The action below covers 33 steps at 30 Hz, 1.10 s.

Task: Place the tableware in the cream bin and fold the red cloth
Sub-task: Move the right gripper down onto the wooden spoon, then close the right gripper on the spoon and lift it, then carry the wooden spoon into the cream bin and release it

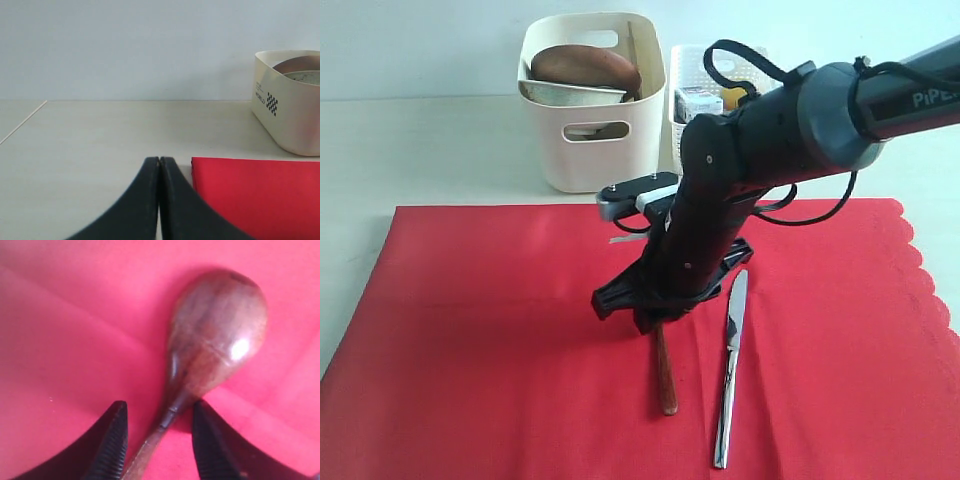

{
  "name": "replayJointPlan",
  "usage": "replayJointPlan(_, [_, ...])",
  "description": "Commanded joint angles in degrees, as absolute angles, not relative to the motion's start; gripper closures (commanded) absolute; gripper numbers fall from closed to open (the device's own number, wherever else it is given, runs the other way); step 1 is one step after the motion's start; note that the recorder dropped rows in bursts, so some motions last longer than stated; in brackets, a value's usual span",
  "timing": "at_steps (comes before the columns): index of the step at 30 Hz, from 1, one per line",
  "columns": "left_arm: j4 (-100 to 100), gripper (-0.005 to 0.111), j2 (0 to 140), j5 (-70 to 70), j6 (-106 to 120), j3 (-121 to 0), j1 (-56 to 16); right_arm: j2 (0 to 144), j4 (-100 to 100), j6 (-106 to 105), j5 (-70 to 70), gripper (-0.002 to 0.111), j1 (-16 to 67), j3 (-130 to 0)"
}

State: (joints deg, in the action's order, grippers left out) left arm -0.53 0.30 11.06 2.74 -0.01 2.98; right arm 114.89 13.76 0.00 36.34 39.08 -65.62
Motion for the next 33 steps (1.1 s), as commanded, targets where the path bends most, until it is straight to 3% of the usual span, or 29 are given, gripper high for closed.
replayJointPlan(1, [-1.1, 0.104, 0.0, 11.1, 2.8, 0.0, 2.6, 116.3, 12.4, 0.0, 35.2, 0.07, 39.7, -65.6])
replayJointPlan(3, [-1.1, 0.104, 0.0, 11.1, 2.8, 0.0, 2.6, 116.7, 10.3, 0.0, 35.9, 0.077, 39.7, -65.6])
replayJointPlan(8, [-1.1, 0.104, 0.0, 11.1, 2.8, 0.0, 2.6, 116.7, 8.8, 0.0, 36.7, 0.108, 39.7, -65.6])
replayJointPlan(17, [-1.1, 0.104, 0.0, 11.1, 2.8, 0.0, 2.6, 112.8, 10.3, 0.5, 36.3, 0.108, 39.7, -65.6])
replayJointPlan(33, [-1.1, 0.104, 0.0, 11.1, 2.8, 0.0, 2.6, 100.9, 7.1, 0.0, 23.4, 0.108, 39.5, -71.7])
